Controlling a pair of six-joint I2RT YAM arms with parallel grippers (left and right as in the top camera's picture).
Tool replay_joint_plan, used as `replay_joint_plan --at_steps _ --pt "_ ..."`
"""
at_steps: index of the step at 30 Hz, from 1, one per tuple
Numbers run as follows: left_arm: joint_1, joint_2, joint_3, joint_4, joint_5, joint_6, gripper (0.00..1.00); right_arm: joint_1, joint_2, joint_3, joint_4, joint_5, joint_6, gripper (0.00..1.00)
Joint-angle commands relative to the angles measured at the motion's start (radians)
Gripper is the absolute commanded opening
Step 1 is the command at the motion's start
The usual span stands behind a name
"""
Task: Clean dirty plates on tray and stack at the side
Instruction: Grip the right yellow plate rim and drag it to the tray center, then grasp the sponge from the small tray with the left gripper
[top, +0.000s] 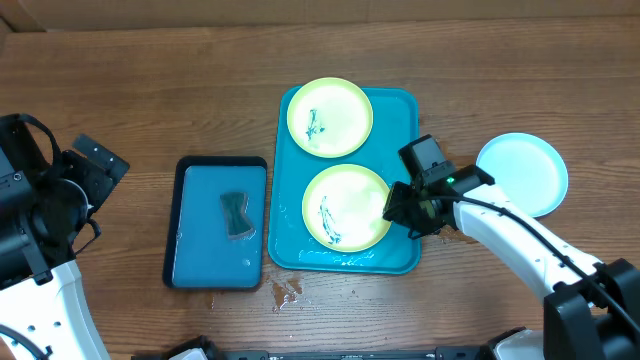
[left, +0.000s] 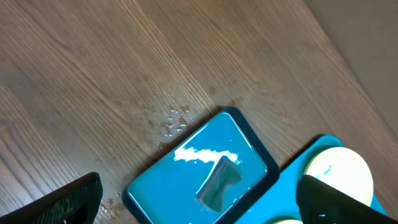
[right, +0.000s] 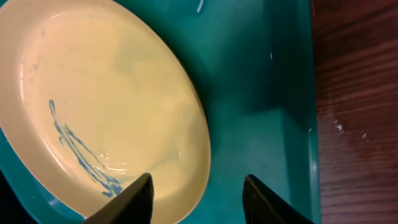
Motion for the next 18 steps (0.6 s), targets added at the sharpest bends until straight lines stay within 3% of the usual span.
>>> replay_joint_plan --at_steps 1,3,7,9,11,15,18 --pt "0.005 0.0 0.025 -0.045 0.147 -0.005 1.0 -0.019 -0.077 0.086 -0.005 0.012 -0.205 0.46" --pt "-0.003 0.007 0.021 -0.037 0.243 0.049 0.97 -0.02 -0.111 0.117 -0.029 0.009 -0.317 0.45" --pt "-0.085 0.054 -0.01 -0.05 0.375 0.313 0.79 -0.02 -0.173 0.152 -0.062 0.01 -0.401 0.45" --pt "-0.14 0.089 -0.042 -0.064 0.344 0.371 0.8 -0.02 -0.191 0.152 -0.063 0.009 -0.4 0.45" --pt "-0.19 0.14 -0.067 -0.076 0.293 0.376 1.0 -0.02 -0.2 0.152 -0.074 0.005 -0.397 0.45" --pt "-0.225 0.238 -0.091 -0.079 0.245 0.386 1.0 -0.02 -0.2 0.152 -0.096 0.006 -0.392 0.5" --pt "-0.238 0.3 -0.15 -0.061 0.193 0.358 0.94 -0.02 -0.2 0.152 -0.104 0.005 -0.392 0.49"
